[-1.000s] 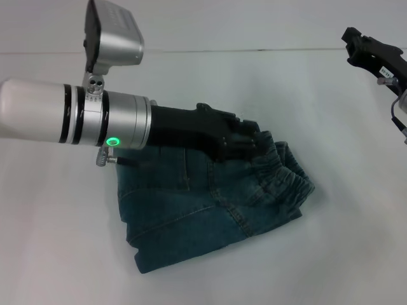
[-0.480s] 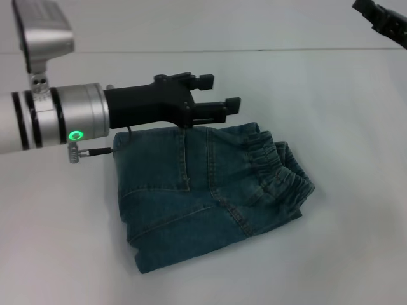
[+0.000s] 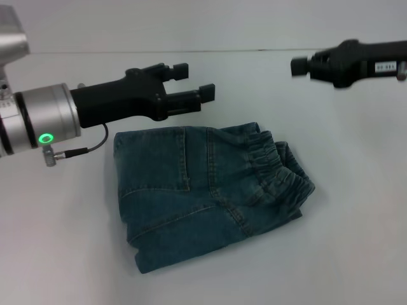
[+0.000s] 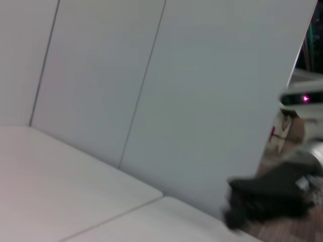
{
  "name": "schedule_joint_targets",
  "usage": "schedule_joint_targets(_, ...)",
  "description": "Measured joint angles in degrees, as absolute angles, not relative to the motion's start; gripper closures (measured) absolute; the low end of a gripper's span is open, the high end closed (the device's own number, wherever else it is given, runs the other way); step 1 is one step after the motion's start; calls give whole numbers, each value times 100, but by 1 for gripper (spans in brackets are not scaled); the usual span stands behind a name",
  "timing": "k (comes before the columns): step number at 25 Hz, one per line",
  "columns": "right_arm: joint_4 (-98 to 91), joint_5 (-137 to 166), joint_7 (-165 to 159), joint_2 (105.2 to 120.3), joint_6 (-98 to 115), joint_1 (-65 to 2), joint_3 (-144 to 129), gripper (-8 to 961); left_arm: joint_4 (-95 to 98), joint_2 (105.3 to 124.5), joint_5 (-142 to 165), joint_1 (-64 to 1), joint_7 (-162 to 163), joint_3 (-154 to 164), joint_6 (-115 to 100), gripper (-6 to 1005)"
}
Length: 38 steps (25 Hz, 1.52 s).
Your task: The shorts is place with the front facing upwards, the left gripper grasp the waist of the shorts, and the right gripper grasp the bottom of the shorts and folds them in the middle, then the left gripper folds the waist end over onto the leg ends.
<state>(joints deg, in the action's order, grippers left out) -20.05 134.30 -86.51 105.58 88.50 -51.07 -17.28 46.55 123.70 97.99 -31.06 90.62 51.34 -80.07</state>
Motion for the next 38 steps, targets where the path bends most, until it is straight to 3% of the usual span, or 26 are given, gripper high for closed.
schedule_joint_targets(7, -2680, 13405, -8036, 10622, 10741, -4758, -2144, 811, 4710, 12105, 9790, -2965, 8967, 4563, -8889, 149)
schedule_joint_targets(12, -2969, 13330, -8226, 10802, 10922, -4323, -2142, 805, 4708, 11895, 9842, -2731, 8998, 4362, -9524, 148)
schedule_joint_targets(17, -3249, 13277, -8393, 11008, 10874, -3901, -2137, 800, 4803, 11907, 10129, -2392, 8871, 4288, -9878, 147)
schedule_joint_targets(20, -3330, 13267, -8417, 11040, 10902, -3706, -2141, 797, 4999, 11996, 10525, -2221, 8868, 4286, -9934, 146)
schedule_joint_targets(25, -3334, 13262, -8434, 11058, 10908, -3533, -2146, 555, 5093, 12082, 10889, -2036, 8882, 4275, -9913, 148)
schedule_joint_targets(28, -3336, 13262, -8434, 11079, 10885, -3482, -2148, 338, 5089, 12093, 10957, -2001, 8885, 4245, -9907, 149)
schedule_joint_targets(33, -3339, 13262, -8389, 11096, 10793, -3421, -2151, 111, 5087, 12096, 11025, -1984, 8952, 4227, -9876, 151)
schedule_joint_targets(38, -3340, 13263, -8387, 11113, 10553, -3380, -2153, 71, 5089, 12094, 11252, -2011, 8988, 4227, -9864, 153)
